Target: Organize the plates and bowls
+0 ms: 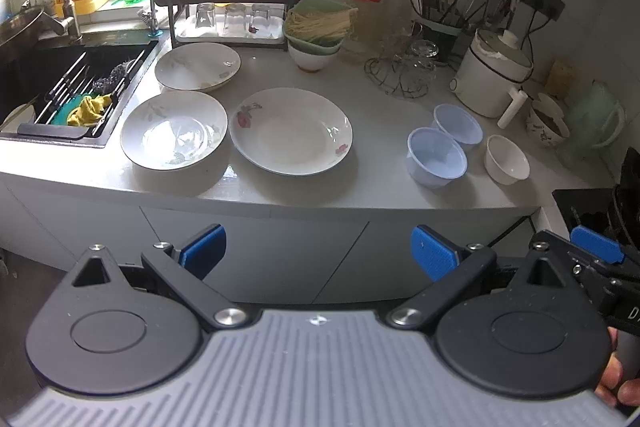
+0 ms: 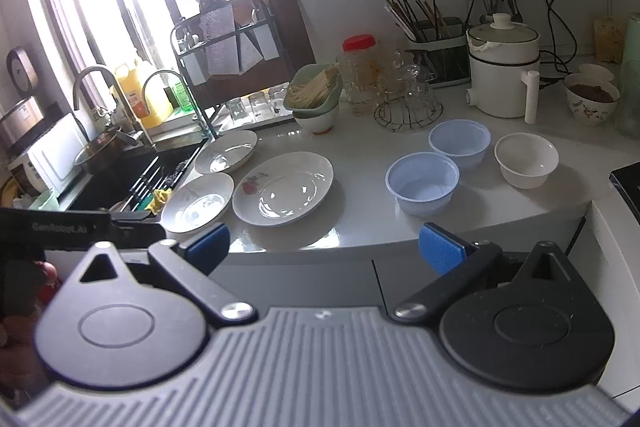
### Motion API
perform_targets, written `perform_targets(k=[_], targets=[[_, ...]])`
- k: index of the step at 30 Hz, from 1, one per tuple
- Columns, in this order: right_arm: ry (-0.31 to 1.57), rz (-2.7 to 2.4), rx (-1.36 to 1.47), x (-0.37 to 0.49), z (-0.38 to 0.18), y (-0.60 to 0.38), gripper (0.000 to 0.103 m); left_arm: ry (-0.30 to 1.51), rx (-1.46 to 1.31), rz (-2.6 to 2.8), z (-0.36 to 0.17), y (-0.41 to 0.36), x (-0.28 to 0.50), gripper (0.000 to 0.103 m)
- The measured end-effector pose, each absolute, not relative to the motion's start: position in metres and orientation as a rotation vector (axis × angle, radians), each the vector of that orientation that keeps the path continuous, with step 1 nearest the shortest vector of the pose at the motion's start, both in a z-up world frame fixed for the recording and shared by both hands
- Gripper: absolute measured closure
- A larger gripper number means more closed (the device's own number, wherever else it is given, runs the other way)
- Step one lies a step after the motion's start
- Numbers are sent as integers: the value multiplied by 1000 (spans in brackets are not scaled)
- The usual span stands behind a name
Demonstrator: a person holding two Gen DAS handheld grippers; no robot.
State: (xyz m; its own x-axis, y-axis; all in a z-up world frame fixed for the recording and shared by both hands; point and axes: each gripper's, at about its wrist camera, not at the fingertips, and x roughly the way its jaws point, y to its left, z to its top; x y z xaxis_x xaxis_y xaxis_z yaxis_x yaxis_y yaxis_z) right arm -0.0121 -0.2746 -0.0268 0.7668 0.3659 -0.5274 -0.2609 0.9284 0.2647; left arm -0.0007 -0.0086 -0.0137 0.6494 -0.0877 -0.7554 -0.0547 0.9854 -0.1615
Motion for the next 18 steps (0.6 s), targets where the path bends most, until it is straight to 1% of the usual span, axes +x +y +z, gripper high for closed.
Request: perform_targets(k=[10,18], targets=[[624,345,179,8,-33,-263,0,885,-201,-29,-28,7,27,2],[638,337,164,31,-39,-238,1,896,-243,-24,-37,40,55,2]])
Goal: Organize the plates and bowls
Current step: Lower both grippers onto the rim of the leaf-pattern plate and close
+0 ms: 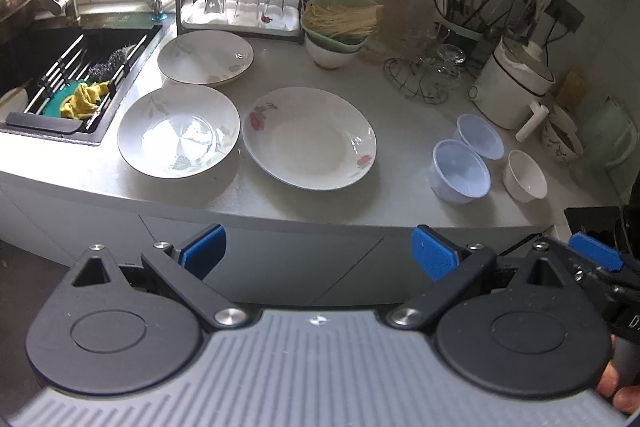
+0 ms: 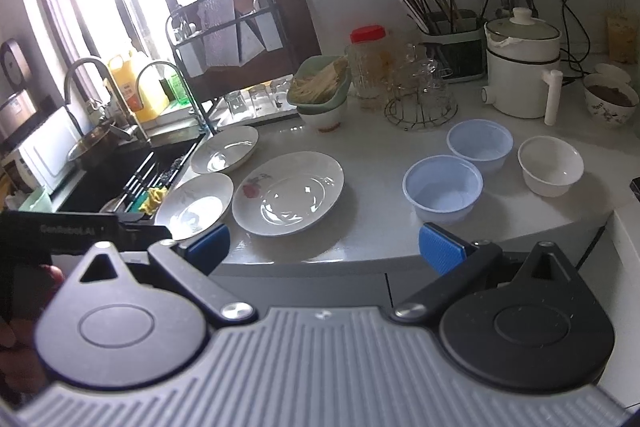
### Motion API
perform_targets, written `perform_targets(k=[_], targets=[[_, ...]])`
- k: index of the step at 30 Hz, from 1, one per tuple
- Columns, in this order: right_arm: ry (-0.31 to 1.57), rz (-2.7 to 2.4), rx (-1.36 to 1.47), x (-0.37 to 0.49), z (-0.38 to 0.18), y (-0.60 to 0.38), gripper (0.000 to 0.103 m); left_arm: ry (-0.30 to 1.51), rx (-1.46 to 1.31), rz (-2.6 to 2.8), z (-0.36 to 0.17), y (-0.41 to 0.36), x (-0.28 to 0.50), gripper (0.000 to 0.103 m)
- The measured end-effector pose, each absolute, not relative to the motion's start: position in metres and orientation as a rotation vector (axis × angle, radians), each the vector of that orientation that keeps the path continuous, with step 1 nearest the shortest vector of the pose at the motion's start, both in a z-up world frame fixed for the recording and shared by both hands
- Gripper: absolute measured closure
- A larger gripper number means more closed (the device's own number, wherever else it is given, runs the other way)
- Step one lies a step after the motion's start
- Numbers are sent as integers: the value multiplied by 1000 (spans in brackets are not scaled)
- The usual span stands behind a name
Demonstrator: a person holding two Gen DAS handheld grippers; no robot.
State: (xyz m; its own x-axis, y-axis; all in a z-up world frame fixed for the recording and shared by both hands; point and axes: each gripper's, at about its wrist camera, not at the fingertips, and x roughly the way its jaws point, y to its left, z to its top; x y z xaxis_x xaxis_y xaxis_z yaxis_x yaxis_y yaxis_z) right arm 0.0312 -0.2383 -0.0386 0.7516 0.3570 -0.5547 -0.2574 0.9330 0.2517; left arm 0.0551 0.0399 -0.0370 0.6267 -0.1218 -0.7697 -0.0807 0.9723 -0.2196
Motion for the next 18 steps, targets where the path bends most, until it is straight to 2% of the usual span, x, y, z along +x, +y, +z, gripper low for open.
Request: perform_targets(k=[18], targets=[[711,323,191,111,-59,-132,3,935,-242,-38,-61,161,161,2]])
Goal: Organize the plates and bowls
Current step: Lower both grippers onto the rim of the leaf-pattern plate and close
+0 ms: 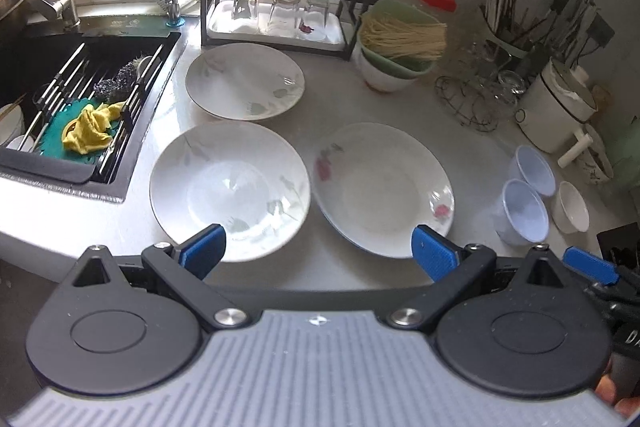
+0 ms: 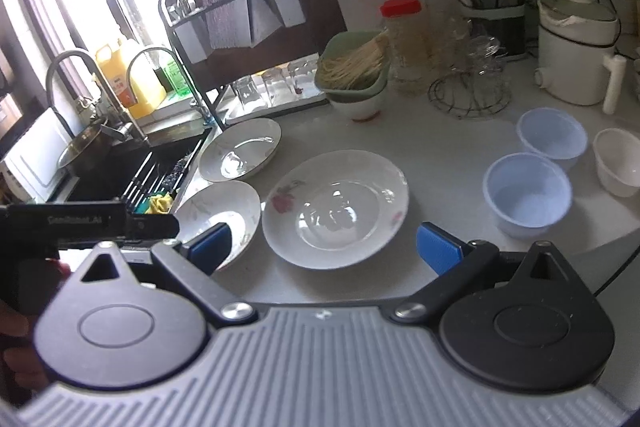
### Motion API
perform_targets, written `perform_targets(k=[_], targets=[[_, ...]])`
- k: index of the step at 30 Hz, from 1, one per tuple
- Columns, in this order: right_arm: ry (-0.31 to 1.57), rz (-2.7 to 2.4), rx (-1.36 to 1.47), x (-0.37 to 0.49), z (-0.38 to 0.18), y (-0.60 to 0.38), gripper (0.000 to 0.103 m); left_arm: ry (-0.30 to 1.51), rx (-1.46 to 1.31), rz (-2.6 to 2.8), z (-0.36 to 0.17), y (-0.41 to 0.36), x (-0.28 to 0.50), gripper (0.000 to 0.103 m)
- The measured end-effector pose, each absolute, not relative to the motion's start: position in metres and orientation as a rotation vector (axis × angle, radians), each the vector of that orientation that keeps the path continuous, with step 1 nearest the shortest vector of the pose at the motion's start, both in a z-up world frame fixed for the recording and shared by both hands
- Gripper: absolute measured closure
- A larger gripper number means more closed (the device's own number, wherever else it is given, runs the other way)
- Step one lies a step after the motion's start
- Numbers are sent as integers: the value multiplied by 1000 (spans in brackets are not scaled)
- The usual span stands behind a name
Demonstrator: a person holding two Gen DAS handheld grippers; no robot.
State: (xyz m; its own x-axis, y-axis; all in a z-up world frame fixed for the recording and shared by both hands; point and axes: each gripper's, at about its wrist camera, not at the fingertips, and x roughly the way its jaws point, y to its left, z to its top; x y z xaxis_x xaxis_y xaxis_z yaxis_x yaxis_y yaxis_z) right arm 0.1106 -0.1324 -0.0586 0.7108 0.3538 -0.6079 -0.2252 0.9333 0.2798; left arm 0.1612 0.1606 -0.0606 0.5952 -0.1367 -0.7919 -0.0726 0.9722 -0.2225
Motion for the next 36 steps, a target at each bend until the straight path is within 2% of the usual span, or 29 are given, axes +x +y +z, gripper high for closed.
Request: perform_targets(k=[17,27,36], targets=[[819,248,248,176,-90,-42,3,1014,-249,-105,-111,271,248,3],[879,197,323,199,-110,3,3,1086,-193,-196,-145,310,282,4],[1010,137,417,219,-146,30,34,1148,-150,-279,-183,326,305,6]])
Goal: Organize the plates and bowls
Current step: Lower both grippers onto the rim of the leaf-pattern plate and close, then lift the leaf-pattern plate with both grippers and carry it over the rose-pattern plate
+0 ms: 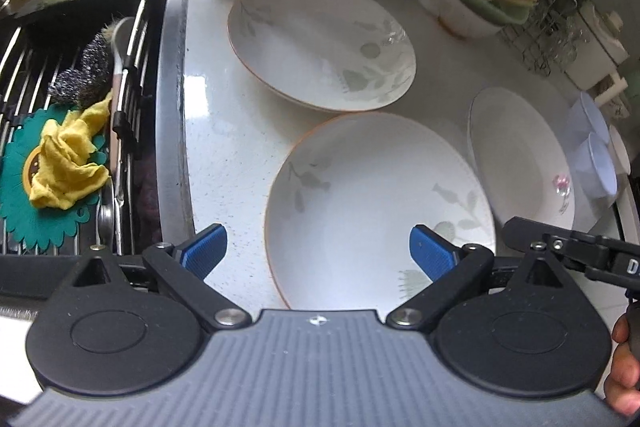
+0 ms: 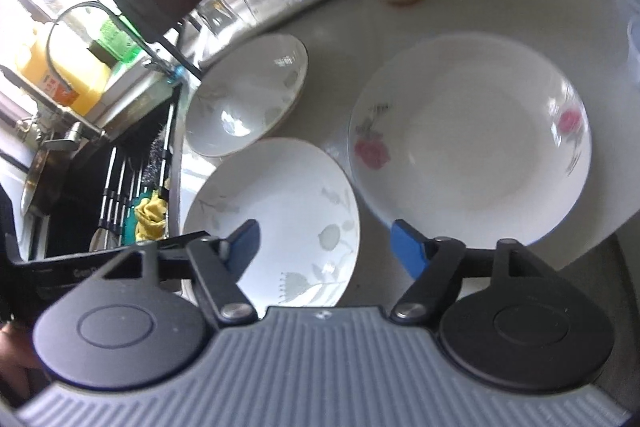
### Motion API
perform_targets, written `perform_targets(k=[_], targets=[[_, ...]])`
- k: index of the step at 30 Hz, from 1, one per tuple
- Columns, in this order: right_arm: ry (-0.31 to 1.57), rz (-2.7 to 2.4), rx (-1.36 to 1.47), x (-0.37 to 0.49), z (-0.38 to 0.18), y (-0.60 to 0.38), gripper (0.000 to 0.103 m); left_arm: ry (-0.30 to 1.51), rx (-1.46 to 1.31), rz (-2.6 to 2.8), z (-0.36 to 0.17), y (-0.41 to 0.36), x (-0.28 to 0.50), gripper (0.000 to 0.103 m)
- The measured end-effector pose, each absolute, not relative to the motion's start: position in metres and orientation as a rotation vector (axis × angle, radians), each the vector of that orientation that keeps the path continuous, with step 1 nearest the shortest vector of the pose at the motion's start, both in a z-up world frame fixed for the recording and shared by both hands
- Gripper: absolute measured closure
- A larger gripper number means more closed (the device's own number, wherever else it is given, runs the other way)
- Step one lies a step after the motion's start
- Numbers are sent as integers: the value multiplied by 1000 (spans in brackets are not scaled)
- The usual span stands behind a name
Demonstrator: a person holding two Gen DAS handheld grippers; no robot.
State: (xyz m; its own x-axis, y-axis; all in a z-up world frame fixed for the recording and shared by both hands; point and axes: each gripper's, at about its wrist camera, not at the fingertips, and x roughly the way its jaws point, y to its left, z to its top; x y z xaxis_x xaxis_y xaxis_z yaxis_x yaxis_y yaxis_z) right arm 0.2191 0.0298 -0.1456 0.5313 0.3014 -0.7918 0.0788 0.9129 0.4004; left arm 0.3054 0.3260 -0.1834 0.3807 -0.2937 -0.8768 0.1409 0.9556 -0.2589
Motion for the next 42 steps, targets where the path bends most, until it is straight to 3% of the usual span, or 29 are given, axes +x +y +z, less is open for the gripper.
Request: perform_targets(k=[4,7,9,13,25,42], targets=[[1054,105,431,224,-160,38,52,1158,-142,-311,-195,330,312,14],[1081,82,435,228,-170,40,67,1157,-145,-333,-200,333,317,24],[1087,61,426,230,-176,43,74,1167,-144,-343,-205,333,321,36],[1093,24,439,233,-187,42,88,1178,-139,-365,-214,336,327,46],[1096,53,534,230,-190,30,89,1189,-192,-453,-212,342,333,54],[1017,133,548,226,-124,0,89,1088,-268,-517,-140,326,328,55]])
